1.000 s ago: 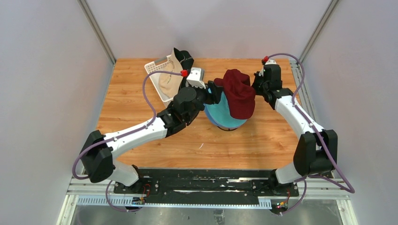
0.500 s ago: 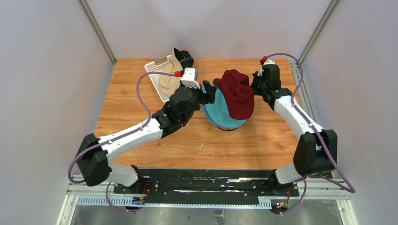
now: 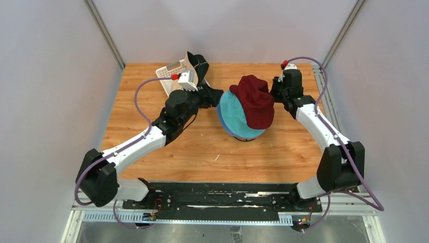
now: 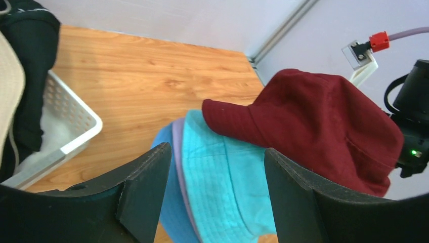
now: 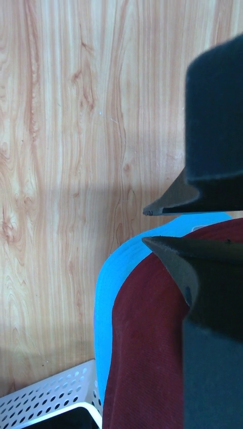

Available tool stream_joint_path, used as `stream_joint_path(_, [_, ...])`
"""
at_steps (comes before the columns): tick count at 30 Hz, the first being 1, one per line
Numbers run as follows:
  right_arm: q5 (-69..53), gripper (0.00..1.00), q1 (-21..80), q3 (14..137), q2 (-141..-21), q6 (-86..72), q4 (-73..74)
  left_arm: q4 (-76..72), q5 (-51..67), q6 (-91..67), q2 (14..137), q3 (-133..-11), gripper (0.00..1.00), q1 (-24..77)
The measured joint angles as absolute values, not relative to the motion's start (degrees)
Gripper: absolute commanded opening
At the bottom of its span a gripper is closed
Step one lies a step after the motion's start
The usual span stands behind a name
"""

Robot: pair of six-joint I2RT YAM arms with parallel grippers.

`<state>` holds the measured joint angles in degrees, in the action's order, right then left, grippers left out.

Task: Stack the hats
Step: Stack the hat on the hat.

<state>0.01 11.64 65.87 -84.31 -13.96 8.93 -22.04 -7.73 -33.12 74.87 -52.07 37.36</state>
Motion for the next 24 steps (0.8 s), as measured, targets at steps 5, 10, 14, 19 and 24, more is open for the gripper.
stream_joint_path(5, [3.18, 0.43, 11.64, 65.87, -83.00, -13.43, 9.34, -23.49, -4.78, -34.65, 75.68, -52.07, 0.72, 37.34])
stream_joint_path(10, [6.94, 0.46, 11.55, 65.87, -81.19, -13.23, 9.39, -24.38, -3.49, -35.16, 75.68, -52.05, 0.72, 37.36])
stream_joint_path(14, [8.93, 0.46, 10.92, 65.63, -78.96, -13.19, 9.82, -24.36, -2.79, -35.16, 75.02, -51.44, 0.72, 37.36])
stream_joint_path(19, [10.13, 0.46, 10.48, 65.21, -74.59, -13.02, 10.70, -24.36, -1.19, -35.62, 72.77, -49.98, 0.70, 37.58])
stream_joint_path(24, [9.52, 0.46, 10.28, 65.21, -69.43, -12.56, 11.68, -24.47, 0.03, -36.51, 68.31, -47.48, 0.70, 40.42])
